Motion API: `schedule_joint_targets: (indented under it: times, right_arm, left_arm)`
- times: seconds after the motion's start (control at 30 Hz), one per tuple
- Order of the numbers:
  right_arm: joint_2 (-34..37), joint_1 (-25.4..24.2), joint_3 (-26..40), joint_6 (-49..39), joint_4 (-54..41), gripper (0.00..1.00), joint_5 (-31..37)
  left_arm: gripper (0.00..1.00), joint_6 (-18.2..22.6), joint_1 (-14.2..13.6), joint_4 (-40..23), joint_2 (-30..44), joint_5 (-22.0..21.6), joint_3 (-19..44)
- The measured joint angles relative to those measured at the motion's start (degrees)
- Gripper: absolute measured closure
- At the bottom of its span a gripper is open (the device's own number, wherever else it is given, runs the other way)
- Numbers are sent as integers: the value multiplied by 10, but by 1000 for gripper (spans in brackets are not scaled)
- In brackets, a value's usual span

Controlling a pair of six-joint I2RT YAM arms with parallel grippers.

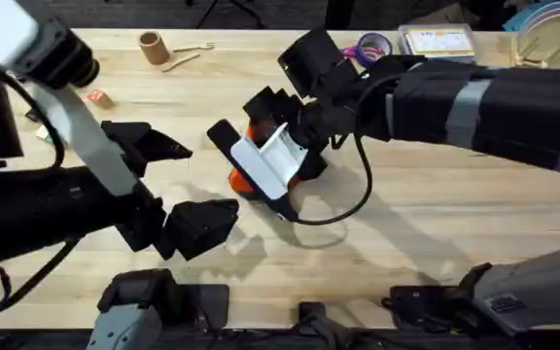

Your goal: Unzip the bag, pick up the pens from the table one at a time and place them inside, then zip the bag closed.

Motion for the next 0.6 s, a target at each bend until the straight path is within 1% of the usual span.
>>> schedule_joint_targets:
  times: [0.2,0.43,0.6]
  right_arm:
    - [0,2,0,0,-1,4,15]
    - [-12,3,1,5,-9,5,28]
    - [-34,0,1,59,-14,5,28]
  left_arm:
    - [7,0,0,0,0,0,0]
    - [7,0,0,0,0,-11,0]
    - [7,0,0,0,0,-13,0]
